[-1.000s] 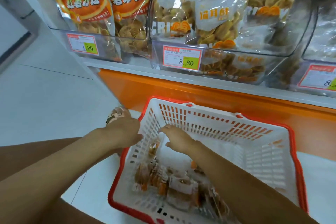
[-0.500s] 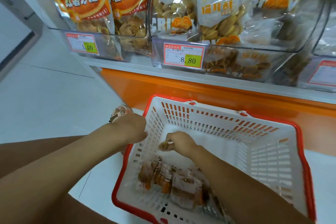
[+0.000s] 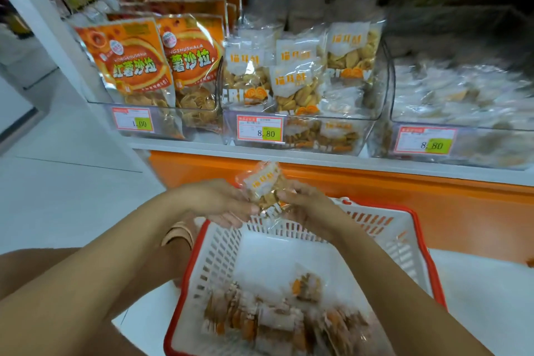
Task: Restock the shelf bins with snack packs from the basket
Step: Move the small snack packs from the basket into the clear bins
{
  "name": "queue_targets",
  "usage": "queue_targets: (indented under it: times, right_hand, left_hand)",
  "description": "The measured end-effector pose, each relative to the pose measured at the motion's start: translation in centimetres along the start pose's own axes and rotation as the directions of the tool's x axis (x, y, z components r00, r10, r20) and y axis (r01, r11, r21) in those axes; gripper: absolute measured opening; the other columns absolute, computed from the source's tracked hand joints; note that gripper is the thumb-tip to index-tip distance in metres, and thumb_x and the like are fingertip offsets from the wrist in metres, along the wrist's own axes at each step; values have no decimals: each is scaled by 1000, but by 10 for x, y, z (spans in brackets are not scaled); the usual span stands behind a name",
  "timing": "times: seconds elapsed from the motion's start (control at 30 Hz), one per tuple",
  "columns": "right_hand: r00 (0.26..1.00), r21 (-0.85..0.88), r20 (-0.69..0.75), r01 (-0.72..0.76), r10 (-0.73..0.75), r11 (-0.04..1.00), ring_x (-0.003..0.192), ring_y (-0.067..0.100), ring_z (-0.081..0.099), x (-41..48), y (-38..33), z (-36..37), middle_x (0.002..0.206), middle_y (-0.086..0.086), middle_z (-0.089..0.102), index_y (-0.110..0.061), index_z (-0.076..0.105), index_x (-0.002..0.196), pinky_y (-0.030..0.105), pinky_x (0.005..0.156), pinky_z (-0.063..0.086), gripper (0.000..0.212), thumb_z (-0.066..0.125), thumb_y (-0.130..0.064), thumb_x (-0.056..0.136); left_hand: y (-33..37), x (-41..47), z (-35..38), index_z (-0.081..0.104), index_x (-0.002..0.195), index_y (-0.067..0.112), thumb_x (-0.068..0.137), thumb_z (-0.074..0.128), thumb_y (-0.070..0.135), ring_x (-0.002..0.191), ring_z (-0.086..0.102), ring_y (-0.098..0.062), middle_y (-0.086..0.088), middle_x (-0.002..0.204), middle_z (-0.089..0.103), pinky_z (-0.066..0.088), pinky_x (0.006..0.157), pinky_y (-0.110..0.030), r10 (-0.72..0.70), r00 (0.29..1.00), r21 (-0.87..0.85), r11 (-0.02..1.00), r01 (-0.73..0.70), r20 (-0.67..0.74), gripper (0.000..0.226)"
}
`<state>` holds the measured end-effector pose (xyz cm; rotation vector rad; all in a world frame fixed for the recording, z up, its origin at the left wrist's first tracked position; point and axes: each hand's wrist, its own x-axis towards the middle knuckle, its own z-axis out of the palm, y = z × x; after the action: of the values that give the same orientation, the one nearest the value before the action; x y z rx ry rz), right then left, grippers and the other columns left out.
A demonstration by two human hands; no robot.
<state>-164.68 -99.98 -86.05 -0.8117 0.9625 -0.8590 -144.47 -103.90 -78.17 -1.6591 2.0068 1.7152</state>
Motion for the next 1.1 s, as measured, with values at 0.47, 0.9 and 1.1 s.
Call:
queue_targets:
  times: [0.47,0.9,1.1]
  right_hand:
    - [868,-787,-242,87,-435,611,62,19,57,-103,-153,2,72,18,57,-7,62,73,29,66,44,45,76,-49,67]
    - [566,-860,-498,-228,-656,456,96,27,58,-40,-222,-13,102,11,61,-5,52,109,34,77,45,48,80,-25,76]
    - [470,-872,-489,-260,-734,415,104,34,58,-27,-214,-12,113,21,58,1,34,124,33,72,39,56,71,-5,82]
  left_hand:
    - [89,-29,-5,68,100,18,77,65,37,86,69,-12,-1,96,72,56,75,-22,413,896,-82,899,-430,-166,30]
    - [103,3,-15,65,83,22,91,60,26,83,67,-21,-7,84,70,55,83,-41,450,755,273,893,-359,-477,10]
    - [103,7,-18,67,89,17,90,61,27,83,66,-20,-5,85,70,54,81,-38,461,754,294,886,-359,-469,12]
